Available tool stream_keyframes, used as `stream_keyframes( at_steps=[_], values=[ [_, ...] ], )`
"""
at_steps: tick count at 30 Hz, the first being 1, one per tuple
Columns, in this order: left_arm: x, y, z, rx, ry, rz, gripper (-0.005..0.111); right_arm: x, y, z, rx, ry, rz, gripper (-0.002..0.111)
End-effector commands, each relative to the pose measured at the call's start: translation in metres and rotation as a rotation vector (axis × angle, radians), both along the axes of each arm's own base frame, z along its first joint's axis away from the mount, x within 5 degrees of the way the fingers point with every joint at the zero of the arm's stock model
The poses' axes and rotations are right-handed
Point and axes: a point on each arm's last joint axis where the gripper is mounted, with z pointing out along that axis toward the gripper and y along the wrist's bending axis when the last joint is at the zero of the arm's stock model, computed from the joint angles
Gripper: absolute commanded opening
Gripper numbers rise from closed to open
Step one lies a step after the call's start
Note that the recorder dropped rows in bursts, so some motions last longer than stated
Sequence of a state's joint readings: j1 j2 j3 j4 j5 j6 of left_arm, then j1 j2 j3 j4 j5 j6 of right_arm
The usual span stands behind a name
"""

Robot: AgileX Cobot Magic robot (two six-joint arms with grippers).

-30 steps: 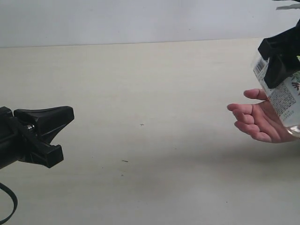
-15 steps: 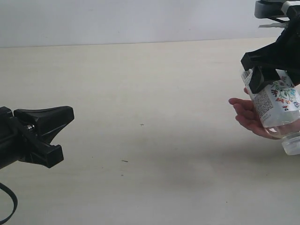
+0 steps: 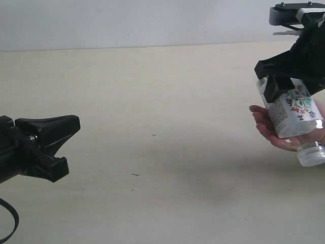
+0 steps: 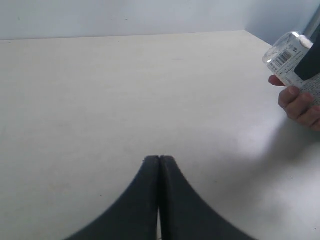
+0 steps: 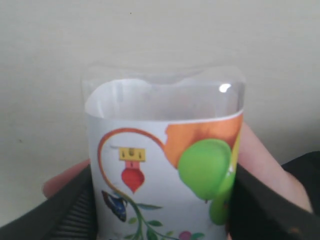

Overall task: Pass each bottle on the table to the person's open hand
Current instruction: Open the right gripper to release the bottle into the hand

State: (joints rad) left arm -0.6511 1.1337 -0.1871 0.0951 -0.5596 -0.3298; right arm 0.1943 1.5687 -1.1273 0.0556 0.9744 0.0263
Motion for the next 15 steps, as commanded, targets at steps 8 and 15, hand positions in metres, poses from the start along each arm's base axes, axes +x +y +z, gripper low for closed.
stream_keyframes(
  at_steps=[8,15],
  values=[
    [-0.0007,0.0008,0.0012,-0.005,-0.008,0.001,0.0,0.0022,0.0014,-0.0011,0.003,-0.024,0.0,0.006],
    [-0.0007,0.0008,0.0012,-0.005,-0.008,0.001,0.0,0.0001,0.001,-0.0016,-0.001,0.0,0.002,0.06]
  ],
)
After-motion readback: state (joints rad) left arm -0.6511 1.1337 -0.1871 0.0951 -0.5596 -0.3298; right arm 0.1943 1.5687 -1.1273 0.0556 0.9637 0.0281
